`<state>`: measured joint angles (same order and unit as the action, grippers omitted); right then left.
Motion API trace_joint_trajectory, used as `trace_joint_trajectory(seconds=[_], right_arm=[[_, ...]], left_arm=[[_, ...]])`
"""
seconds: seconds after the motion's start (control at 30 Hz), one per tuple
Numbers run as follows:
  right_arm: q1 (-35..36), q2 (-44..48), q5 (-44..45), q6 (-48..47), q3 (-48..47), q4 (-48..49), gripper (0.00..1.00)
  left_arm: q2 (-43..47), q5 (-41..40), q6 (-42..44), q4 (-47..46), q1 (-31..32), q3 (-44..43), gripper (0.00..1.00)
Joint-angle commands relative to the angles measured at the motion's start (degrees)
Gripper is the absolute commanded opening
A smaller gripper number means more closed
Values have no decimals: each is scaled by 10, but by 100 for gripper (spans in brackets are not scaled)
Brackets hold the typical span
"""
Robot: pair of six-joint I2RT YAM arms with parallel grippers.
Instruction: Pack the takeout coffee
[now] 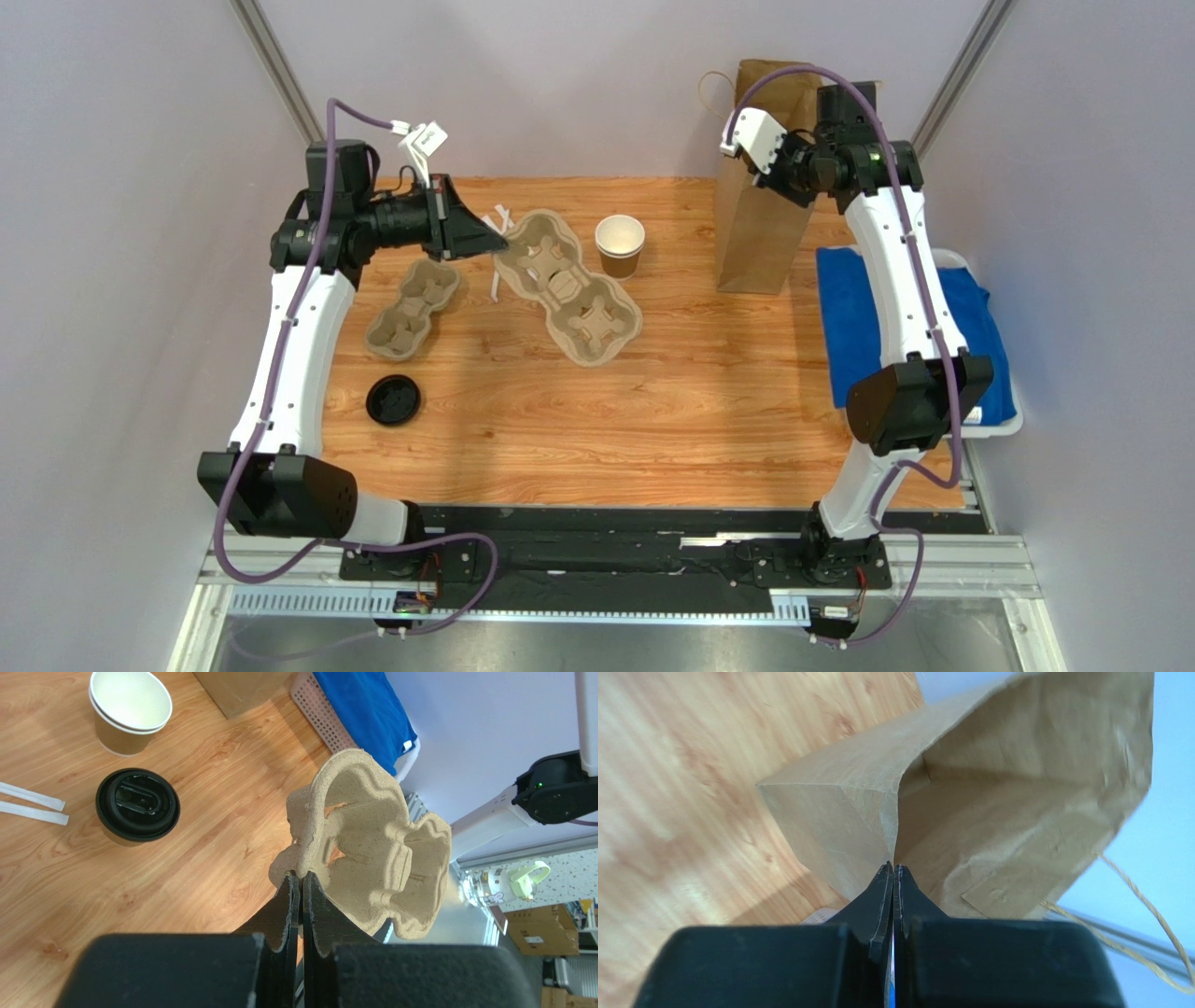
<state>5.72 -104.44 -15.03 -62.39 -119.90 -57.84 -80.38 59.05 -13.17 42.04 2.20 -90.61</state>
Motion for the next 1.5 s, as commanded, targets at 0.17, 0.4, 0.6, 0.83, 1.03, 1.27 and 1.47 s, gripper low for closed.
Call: trace_joint_trajectory(seconds=[0.17, 0.4, 0.6, 0.83, 1.03, 1.27, 1.47], right_arm=[[80, 144, -36, 47, -17, -74, 0], [238, 262, 66, 142, 112, -143, 0], [342, 308, 61, 231, 163, -203, 0], [440, 308, 48, 300, 159, -226, 13], [446, 277, 16, 335, 34, -246, 70], [395, 246, 39, 331, -116, -197, 81], [230, 195, 3, 262, -111, -118, 80]], left_arm=[[29, 2, 8, -6, -15, -34, 0], [19, -40, 41, 55, -35, -85, 0], [19, -52, 71, 95, -54, -90, 0], [29, -86, 129, 145, -54, -81, 0], [22, -46, 191, 193, -60, -94, 0], [11, -14, 185, 182, -89, -121, 0], [5, -18, 196, 161, -104, -172, 0]])
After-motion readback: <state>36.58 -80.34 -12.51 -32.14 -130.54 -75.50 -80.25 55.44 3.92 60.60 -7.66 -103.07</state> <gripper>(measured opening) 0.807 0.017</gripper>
